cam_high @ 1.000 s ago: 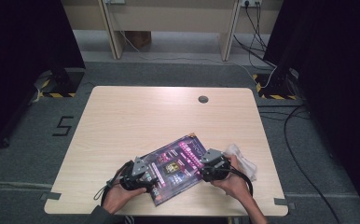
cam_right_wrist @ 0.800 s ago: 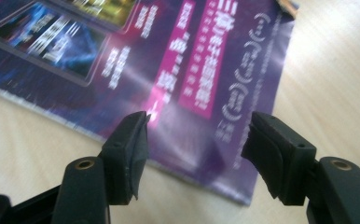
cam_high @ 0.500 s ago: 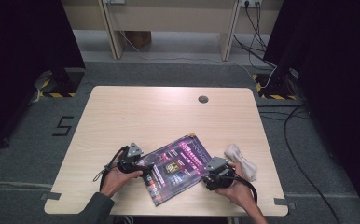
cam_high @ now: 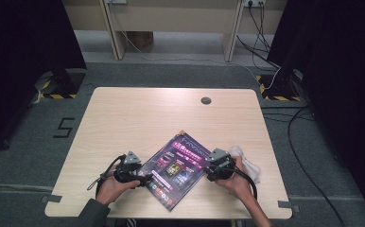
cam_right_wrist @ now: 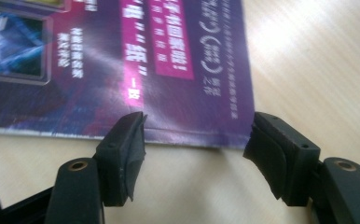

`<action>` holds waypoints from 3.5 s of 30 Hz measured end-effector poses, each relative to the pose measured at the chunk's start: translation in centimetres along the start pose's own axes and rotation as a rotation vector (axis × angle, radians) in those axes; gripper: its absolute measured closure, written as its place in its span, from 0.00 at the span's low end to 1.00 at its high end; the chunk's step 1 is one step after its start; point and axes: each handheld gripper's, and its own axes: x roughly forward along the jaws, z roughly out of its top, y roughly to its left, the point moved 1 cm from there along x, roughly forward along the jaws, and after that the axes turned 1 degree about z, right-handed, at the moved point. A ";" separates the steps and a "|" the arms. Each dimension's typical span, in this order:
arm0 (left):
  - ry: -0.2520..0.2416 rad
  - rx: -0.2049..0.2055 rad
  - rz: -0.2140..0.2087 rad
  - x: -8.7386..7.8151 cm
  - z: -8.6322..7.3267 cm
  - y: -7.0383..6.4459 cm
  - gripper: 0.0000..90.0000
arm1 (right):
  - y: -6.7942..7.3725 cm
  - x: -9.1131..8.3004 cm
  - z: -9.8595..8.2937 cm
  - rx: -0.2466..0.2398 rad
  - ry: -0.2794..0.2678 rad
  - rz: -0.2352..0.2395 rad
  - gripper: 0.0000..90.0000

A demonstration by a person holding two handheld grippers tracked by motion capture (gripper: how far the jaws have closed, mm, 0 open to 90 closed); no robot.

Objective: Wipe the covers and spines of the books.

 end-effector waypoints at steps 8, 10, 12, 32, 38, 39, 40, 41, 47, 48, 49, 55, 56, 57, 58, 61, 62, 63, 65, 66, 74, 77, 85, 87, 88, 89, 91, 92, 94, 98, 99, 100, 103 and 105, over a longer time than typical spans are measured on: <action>-0.002 -0.030 0.038 -0.8 -1.0 -1.4 0.37 | -1.0 1.4 1.7 0.058 -0.024 -0.017 0.42; -0.004 -0.031 0.045 -1.0 -1.1 -1.6 0.38 | -1.0 0.9 1.5 0.102 -0.050 0.037 0.44; 0.000 -0.029 0.043 -1.1 -1.3 -1.8 0.39 | -0.9 0.5 1.3 0.142 -0.079 0.094 0.46; -0.002 0.017 -0.004 -1.7 -2.2 -4.9 0.41 | -0.3 2.0 1.2 0.245 -0.077 0.236 0.46; -0.013 0.038 -0.009 -1.5 -2.3 -5.9 0.43 | -1.2 3.0 2.3 0.229 -0.068 0.215 0.46; -0.012 0.043 -0.012 -1.5 -2.3 -6.1 0.43 | -1.3 3.1 2.5 0.230 -0.068 0.209 0.46; -0.007 0.054 -0.014 -1.5 -2.3 -6.3 0.43 | -1.3 3.2 2.6 0.225 -0.067 0.205 0.47; 0.003 0.065 -0.015 -1.5 -2.4 -6.6 0.43 | -1.4 3.3 2.8 0.216 -0.064 0.199 0.47; 0.007 0.091 -0.047 -1.4 -2.6 -7.9 0.41 | -1.8 4.1 3.7 0.213 -0.063 0.174 0.45; 0.004 0.092 -0.049 -1.5 -2.6 -8.0 0.41 | -1.8 4.1 3.7 0.216 -0.065 0.177 0.44; -0.007 0.082 -0.046 -1.6 -2.5 -7.9 0.41 | -1.9 4.1 3.7 0.221 -0.064 0.180 0.44; -0.070 0.060 0.002 -2.1 -2.3 -6.8 0.35 | -2.0 2.8 3.6 0.216 -0.093 0.167 0.43; -0.078 0.056 0.011 -2.1 -2.4 -6.6 0.33 | -2.0 2.4 3.5 0.213 -0.099 0.163 0.43; -0.084 0.052 0.019 -2.1 -2.3 -6.3 0.33 | -2.0 2.1 3.4 0.206 -0.106 0.158 0.43; -0.092 0.043 0.031 -2.1 -2.3 -6.1 0.32 | -2.0 1.7 3.2 0.212 -0.109 0.158 0.42; -0.108 0.035 0.059 -2.1 -2.4 -5.5 0.28 | -2.3 0.6 2.5 0.230 -0.120 0.152 0.40; -0.113 0.031 0.066 -2.1 -2.4 -5.4 0.26 | -2.4 0.2 2.2 0.235 -0.126 0.148 0.39; -0.112 0.029 0.069 -2.1 -2.4 -5.2 0.25 | -2.7 -0.1 2.0 0.239 -0.132 0.139 0.39; -0.112 0.020 0.077 -1.9 -2.4 -4.9 0.23 | -3.0 -0.8 1.4 0.258 -0.132 0.117 0.37; -0.109 0.018 0.080 -1.9 -2.4 -4.9 0.21 | -3.3 -1.0 1.1 0.251 -0.136 0.107 0.36; -0.116 0.004 0.075 -1.8 -2.4 -4.6 0.19 | -4.5 -3.2 -2.0 0.299 -0.138 0.044 0.37; -0.118 0.007 0.069 -1.8 -2.4 -4.6 0.19 | -4.9 -3.9 -3.2 0.306 -0.136 0.017 0.40; -0.100 0.004 0.061 -1.6 -2.5 -4.5 0.19 | -6.0 -5.2 -6.5 0.365 -0.105 -0.044 0.48; -0.097 0.006 0.056 -1.5 -2.5 -4.6 0.19 | -6.1 -5.3 -7.1 0.365 -0.093 -0.055 0.51; -0.097 0.008 0.055 -1.5 -2.5 -4.6 0.19 | -6.2 -5.3 -7.3 0.364 -0.092 -0.060 0.52; -0.095 0.011 0.056 -1.4 -2.5 -4.6 0.19 | -6.4 -5.4 -7.5 0.369 -0.090 -0.062 0.54; -0.092 0.012 0.058 -1.4 -2.5 -4.6 0.19 | -6.6 -5.4 -7.9 0.379 -0.087 -0.067 0.58; -0.093 0.012 0.058 -1.4 -2.5 -4.6 0.19 | -6.7 -5.4 -8.0 0.383 -0.089 -0.071 0.59; -0.097 0.006 0.059 -1.3 -2.4 -4.5 0.19 | -6.9 -5.2 -8.2 0.394 -0.089 -0.068 0.61; -0.086 0.005 0.062 -1.1 -2.4 -4.4 0.18 | -6.8 -4.7 -8.3 0.390 -0.070 -0.055 0.63; -0.088 0.006 0.062 -1.1 -2.4 -4.5 0.18 | -6.7 -4.5 -8.3 0.386 -0.063 -0.053 0.63; -0.085 0.010 0.060 -1.0 -2.3 -4.5 0.18 | -6.7 -4.3 -8.3 0.381 -0.056 -0.057 0.64; -0.085 0.004 0.060 -0.7 -2.3 -4.7 0.16 | -6.9 -3.9 -8.3 0.359 -0.037 -0.059 0.67; -0.083 0.031 0.058 -0.7 -2.3 -4.8 0.16 | -6.9 -3.5 -8.3 0.345 -0.021 -0.055 0.72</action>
